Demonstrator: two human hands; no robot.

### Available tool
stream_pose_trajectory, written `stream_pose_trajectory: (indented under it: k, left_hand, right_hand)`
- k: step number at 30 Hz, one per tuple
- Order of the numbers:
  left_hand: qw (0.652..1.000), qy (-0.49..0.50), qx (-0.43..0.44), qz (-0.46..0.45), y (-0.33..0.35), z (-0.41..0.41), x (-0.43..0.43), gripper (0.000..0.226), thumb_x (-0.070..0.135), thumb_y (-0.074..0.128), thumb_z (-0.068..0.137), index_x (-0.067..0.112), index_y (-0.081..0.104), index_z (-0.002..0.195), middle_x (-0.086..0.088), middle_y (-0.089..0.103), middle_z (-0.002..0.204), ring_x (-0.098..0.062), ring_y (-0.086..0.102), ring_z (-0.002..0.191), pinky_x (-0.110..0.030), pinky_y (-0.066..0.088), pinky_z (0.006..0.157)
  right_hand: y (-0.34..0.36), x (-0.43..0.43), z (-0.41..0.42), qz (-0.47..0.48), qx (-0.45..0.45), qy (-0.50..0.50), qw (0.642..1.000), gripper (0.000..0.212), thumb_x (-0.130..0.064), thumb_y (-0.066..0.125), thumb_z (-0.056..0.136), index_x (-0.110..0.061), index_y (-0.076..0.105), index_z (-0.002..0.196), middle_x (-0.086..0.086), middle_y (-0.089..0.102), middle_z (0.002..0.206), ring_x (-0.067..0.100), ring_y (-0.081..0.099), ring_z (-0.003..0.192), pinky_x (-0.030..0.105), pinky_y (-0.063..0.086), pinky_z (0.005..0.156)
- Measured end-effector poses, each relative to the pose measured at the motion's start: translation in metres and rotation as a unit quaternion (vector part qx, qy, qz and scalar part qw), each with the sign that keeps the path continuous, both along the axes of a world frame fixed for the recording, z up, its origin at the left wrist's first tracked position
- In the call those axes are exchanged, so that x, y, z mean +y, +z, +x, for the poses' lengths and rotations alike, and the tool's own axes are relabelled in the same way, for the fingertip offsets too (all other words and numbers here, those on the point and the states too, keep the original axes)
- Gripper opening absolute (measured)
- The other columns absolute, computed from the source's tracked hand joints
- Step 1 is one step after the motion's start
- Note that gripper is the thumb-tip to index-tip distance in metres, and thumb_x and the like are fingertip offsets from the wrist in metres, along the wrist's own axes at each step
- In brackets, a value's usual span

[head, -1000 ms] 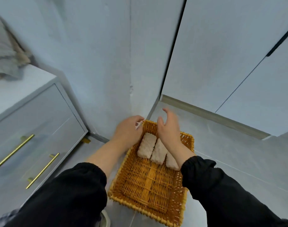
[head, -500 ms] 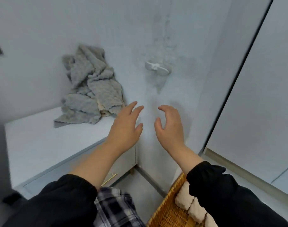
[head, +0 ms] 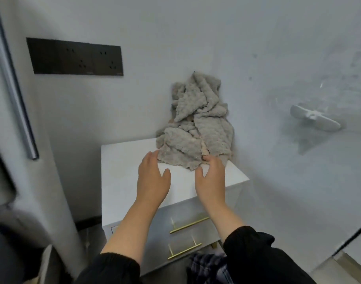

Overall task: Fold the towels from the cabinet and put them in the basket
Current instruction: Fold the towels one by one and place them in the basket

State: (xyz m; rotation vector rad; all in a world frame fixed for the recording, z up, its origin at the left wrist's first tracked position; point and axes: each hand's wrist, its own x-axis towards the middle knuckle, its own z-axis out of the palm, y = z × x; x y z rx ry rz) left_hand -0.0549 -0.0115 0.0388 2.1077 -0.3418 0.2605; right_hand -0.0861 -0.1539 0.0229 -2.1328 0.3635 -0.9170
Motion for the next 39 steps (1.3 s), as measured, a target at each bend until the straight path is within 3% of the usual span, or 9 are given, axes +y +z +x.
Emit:
stream_pose_trajectory:
  k: [4,10,18,21,24,30,33,35,39]
  left_hand:
    - [0.997,-0.006,0.057,0.057,-0.041,0.036,-0.005,0.067,0.017,0.052,0.091,0.017,0.020,0.150,-0.005,0.020,0.157,-0.023,0.017,0.144,-0.036,0.020,0.116]
    - [0.975,-0.020,0.011,0.221,-0.051,0.076,-0.021,0.072,0.036,0.043,0.098,0.028,-0.004,0.152,-0.001,-0.009,0.160,-0.025,-0.009,0.147,-0.045,0.007,0.119]
    - [0.957,-0.050,-0.099,0.268,-0.036,0.116,-0.073,0.073,0.047,0.041,0.097,0.035,-0.008,0.151,0.006,-0.019,0.158,-0.026,-0.024,0.144,-0.049,-0.006,0.116]
    - [0.947,-0.086,-0.105,0.291,-0.049,0.123,-0.092,0.074,0.051,0.038,0.096,0.037,-0.012,0.149,0.008,-0.022,0.157,-0.023,-0.028,0.142,-0.049,-0.009,0.116]
    - [0.944,-0.099,-0.064,0.309,-0.066,0.126,-0.104,0.074,0.053,0.033,0.097,0.035,-0.019,0.147,0.007,-0.026,0.156,-0.024,-0.029,0.142,-0.050,-0.008,0.117]
    - [0.953,-0.103,-0.044,0.282,-0.066,0.127,-0.110,0.073,0.050,0.034,0.098,0.032,-0.015,0.149,0.006,-0.024,0.157,-0.023,-0.027,0.143,-0.047,-0.009,0.117]
    - [0.966,-0.111,-0.033,0.230,-0.066,0.127,-0.108,0.075,0.045,0.043,0.097,0.032,-0.007,0.151,0.008,-0.017,0.158,-0.019,-0.022,0.144,-0.045,-0.007,0.119]
    - [0.986,-0.102,-0.035,0.129,-0.060,0.127,-0.108,0.071,0.035,0.052,0.095,0.029,0.010,0.152,0.009,0.004,0.160,-0.017,-0.005,0.147,-0.041,0.003,0.120]
    - [0.992,-0.037,-0.021,-0.115,-0.031,0.123,-0.106,0.024,0.024,0.056,0.094,0.023,0.065,0.115,0.009,0.064,0.112,-0.014,0.055,0.110,-0.034,0.043,0.098]
  right_hand:
    - [-0.024,-0.003,0.037,-0.004,0.011,0.002,1.000,0.037,-0.014,0.051,0.092,-0.011,0.048,0.129,0.004,0.047,0.131,0.020,0.041,0.125,0.035,0.037,0.105]
    - [-0.022,-0.048,0.095,-0.259,0.041,-0.068,0.962,0.044,-0.007,0.054,0.089,-0.013,0.052,0.133,0.018,0.023,0.155,0.035,0.014,0.144,0.053,0.012,0.116]
    - [-0.024,-0.101,0.122,-0.291,0.150,-0.115,0.938,0.057,-0.045,0.052,0.091,-0.022,0.041,0.143,0.011,0.008,0.160,0.033,0.001,0.146,0.053,0.001,0.115]
    - [-0.028,-0.112,0.124,-0.291,0.100,-0.113,0.945,0.032,-0.024,0.069,0.081,-0.014,0.068,0.111,0.017,0.026,0.154,0.039,0.018,0.142,0.060,0.013,0.112]
    - [-0.022,-0.117,0.126,-0.241,-0.009,-0.127,0.962,0.009,-0.011,0.062,0.075,-0.005,0.070,0.077,0.022,0.047,0.139,0.044,0.038,0.130,0.060,0.031,0.105]
    - [0.027,-0.101,0.120,-0.009,-0.142,-0.093,0.985,0.016,-0.013,0.049,0.089,-0.005,0.063,0.090,0.007,0.047,0.138,0.020,0.036,0.132,0.024,0.023,0.108]
    - [0.051,-0.098,0.108,0.094,-0.156,-0.036,0.983,0.016,-0.009,0.050,0.092,-0.018,0.056,0.080,-0.009,0.059,0.097,-0.003,0.053,0.090,0.019,0.038,0.081]
    - [0.059,-0.099,0.102,0.145,-0.106,0.018,0.984,0.024,-0.008,0.053,0.091,-0.021,0.057,0.070,-0.014,0.055,0.069,-0.007,0.048,0.060,0.019,0.038,0.062]
    - [0.061,-0.101,0.091,0.119,-0.006,0.062,0.991,0.018,-0.012,0.064,0.086,-0.004,0.066,0.071,-0.002,0.058,0.064,0.006,0.049,0.060,0.024,0.039,0.061]
